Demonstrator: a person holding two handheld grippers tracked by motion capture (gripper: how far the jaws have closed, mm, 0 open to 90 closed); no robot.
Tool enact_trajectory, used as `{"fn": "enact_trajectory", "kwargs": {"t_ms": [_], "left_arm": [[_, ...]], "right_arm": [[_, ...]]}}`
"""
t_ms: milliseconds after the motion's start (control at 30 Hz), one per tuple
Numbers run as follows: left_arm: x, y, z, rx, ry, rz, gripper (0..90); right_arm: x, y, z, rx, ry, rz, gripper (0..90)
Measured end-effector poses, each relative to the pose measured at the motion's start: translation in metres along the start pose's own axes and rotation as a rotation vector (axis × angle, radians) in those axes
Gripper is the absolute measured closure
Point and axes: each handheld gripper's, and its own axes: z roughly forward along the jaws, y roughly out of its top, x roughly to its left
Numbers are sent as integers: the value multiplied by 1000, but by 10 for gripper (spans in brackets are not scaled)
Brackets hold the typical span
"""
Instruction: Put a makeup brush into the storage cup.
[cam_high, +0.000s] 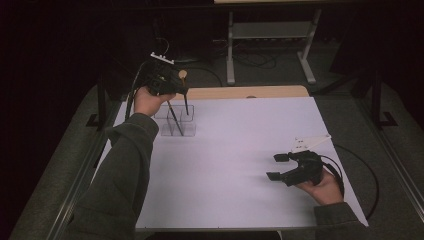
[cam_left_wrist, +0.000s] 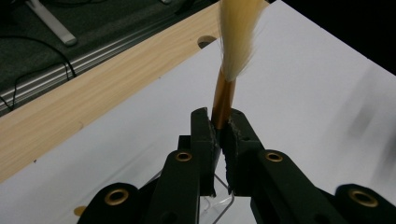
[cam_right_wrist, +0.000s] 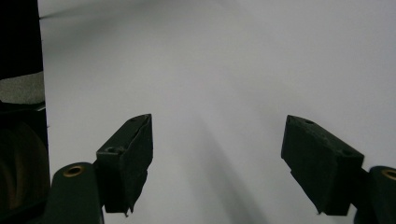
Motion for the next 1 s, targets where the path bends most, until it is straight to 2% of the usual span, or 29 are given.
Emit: {"fn": "enact_trajectory", "kwargs": {"t_ms": [400, 533, 600, 1000], "left_arm": [[7, -14, 4, 8, 8, -30, 829], [8, -17, 4, -16, 0, -53, 829], [8, -18, 4, -14, 10, -52, 830], [10, -28, 12, -11, 5, -73, 829]], "right_arm": [[0, 0, 1, 4, 5, -2, 240], [0, 0, 1, 2, 5, 3, 238], [0, 0, 1, 1, 3, 4, 237], [-3, -3, 0, -5, 0, 18, 226]]}}
